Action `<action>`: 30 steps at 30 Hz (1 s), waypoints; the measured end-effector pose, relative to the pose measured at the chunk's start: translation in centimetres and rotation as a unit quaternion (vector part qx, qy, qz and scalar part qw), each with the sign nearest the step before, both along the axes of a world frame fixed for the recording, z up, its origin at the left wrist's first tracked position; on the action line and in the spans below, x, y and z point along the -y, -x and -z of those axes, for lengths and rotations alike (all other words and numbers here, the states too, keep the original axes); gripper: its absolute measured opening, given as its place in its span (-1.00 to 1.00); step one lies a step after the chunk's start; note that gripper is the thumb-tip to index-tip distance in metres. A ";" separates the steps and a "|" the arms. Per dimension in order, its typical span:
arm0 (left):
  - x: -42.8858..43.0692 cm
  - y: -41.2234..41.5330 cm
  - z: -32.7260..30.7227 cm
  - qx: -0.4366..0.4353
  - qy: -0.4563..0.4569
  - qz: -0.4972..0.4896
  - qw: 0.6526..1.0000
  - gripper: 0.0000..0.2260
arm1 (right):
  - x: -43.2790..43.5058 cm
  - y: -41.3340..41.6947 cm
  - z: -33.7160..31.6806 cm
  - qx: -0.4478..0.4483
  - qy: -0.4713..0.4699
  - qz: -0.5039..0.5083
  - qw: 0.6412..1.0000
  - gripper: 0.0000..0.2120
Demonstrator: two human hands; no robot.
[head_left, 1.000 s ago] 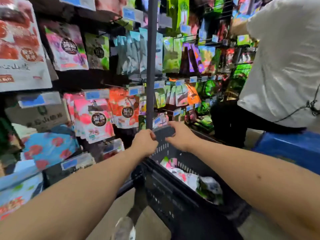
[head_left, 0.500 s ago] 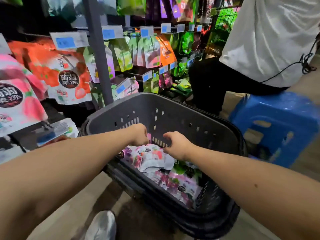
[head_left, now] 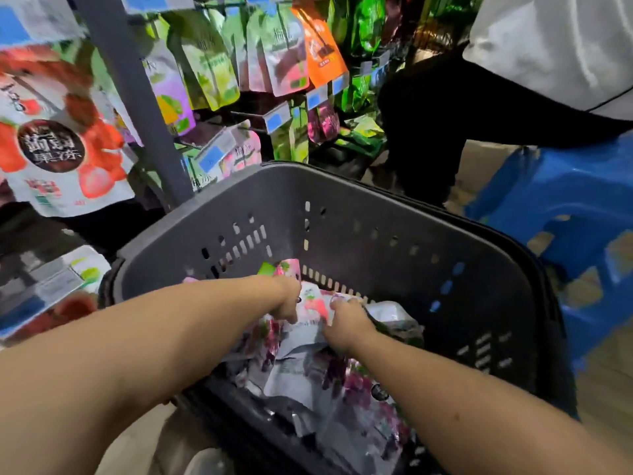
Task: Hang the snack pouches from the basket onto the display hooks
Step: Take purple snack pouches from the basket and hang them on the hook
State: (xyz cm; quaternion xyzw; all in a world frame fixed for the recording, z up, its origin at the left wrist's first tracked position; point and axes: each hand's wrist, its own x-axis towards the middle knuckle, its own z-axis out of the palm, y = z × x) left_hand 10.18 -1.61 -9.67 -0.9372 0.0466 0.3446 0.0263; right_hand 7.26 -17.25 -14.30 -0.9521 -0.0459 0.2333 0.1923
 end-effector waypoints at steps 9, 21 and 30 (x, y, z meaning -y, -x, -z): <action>1.0 1.7 6.9 0.022 -0.059 0.074 0.995 0.04 | -1.7 -0.2 2.5 0.009 -0.021 0.192 0.981 -0.46; 0.2 1.6 5.6 -0.032 0.024 0.053 0.998 -0.06 | -0.6 -1.6 0.4 0.002 -0.092 0.282 0.955 -0.47; 2.4 4.0 4.5 0.034 0.062 0.046 0.996 -0.44 | 1.2 1.7 0.1 -0.216 0.112 0.036 0.969 -0.59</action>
